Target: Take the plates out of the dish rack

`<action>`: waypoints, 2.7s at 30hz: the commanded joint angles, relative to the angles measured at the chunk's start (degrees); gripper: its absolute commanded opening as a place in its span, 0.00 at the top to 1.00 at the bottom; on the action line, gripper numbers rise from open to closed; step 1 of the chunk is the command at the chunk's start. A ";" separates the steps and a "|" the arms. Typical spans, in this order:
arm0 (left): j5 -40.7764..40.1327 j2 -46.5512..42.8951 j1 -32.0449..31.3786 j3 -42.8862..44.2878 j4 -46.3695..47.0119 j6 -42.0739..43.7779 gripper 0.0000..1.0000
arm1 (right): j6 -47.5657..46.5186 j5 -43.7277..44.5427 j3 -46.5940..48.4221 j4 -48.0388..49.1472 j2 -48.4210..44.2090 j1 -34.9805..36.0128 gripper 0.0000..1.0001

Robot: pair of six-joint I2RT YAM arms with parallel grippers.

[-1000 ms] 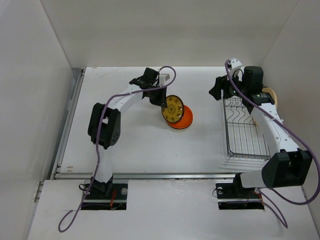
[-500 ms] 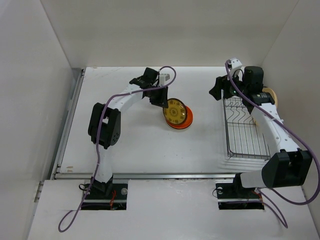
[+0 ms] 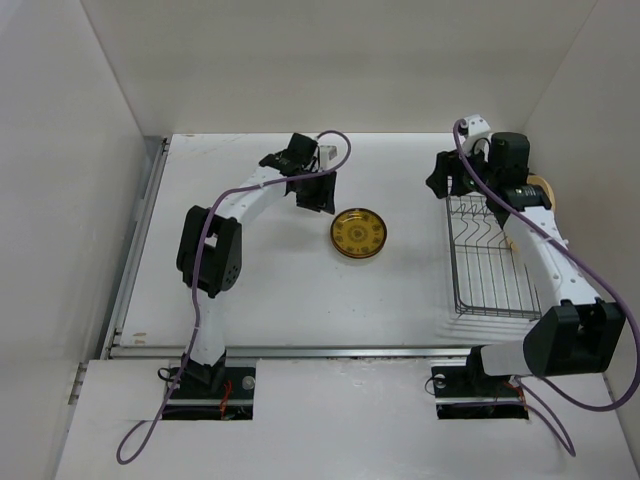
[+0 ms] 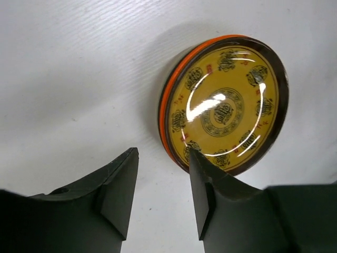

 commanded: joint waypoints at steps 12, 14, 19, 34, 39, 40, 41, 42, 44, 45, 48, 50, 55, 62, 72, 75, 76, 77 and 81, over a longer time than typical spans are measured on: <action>-15.41 -21.17 -1.16 -0.78 -1.62 -2.12 0.37 | -9.83 43.02 -10.01 8.03 -16.46 -1.53 0.24; -15.41 -22.32 -1.16 -0.78 -1.62 -2.12 0.34 | -10.36 46.42 -11.69 8.03 -17.00 -1.54 0.24; -15.94 -24.88 -1.16 -1.84 -0.48 -2.12 0.27 | -10.36 56.89 -14.86 14.08 -19.64 -2.67 0.24; -15.50 -24.35 -1.16 -2.97 0.05 -2.64 0.17 | -8.60 63.06 -14.24 14.09 -7.07 -13.22 0.24; -16.02 -23.82 -1.16 -2.98 0.05 -2.64 0.17 | -9.13 62.44 -14.77 14.09 -4.78 -14.36 0.33; -16.02 -23.82 -1.16 -2.98 0.05 -2.64 0.17 | -9.13 62.44 -14.77 14.09 -4.09 -14.37 0.36; -16.02 -23.82 -1.16 -2.98 0.05 -2.64 0.17 | -9.65 62.44 -14.77 14.09 -4.08 -14.37 0.42; -16.02 -23.82 -1.16 -2.98 0.05 -2.64 0.17 | -9.65 62.96 -14.77 14.09 -4.08 -14.37 0.43; -16.02 -23.82 -1.16 -2.98 0.05 -2.64 0.17 | -9.65 62.97 -14.77 14.09 -4.08 -14.37 0.43; -16.02 -23.82 -1.16 -2.98 0.05 -2.64 0.17 | -9.65 62.97 -14.77 14.09 -4.08 -14.37 0.44; -16.02 -23.29 -1.16 -3.50 0.05 -2.64 0.17 | -10.26 62.97 -14.77 13.56 -4.08 -14.37 0.44; -15.32 -23.29 -1.16 -3.51 0.05 -2.12 0.16 | -10.79 62.97 -14.77 13.56 -4.08 -14.37 0.44; -11.81 -22.50 -1.16 -3.51 1.28 -1.51 0.16 | -12.28 61.83 -15.38 13.73 -4.08 -14.37 0.44; -11.10 -21.27 -1.16 -5.18 3.04 -0.45 0.16 | -13.34 61.12 -15.38 13.74 -2.76 -13.66 0.44; -11.72 -20.75 -1.16 -5.18 3.04 0.08 0.16 | -13.96 61.65 -14.86 13.74 0.67 -13.14 0.52; -11.72 -20.75 -1.16 -5.18 3.04 0.08 0.16 | -13.96 62.88 -14.33 13.74 1.19 -13.14 0.57; -11.72 -20.75 -1.16 -5.18 3.04 0.08 0.16 | -13.96 62.88 -14.33 13.74 1.19 -13.14 0.62; -11.72 -20.75 -1.16 -5.18 3.04 0.08 0.16 | -13.96 63.49 -14.33 13.74 1.19 -13.14 0.64; -11.72 -21.27 -1.16 -5.18 3.04 0.08 0.16 | -13.96 64.11 -14.33 13.74 1.72 -13.14 0.76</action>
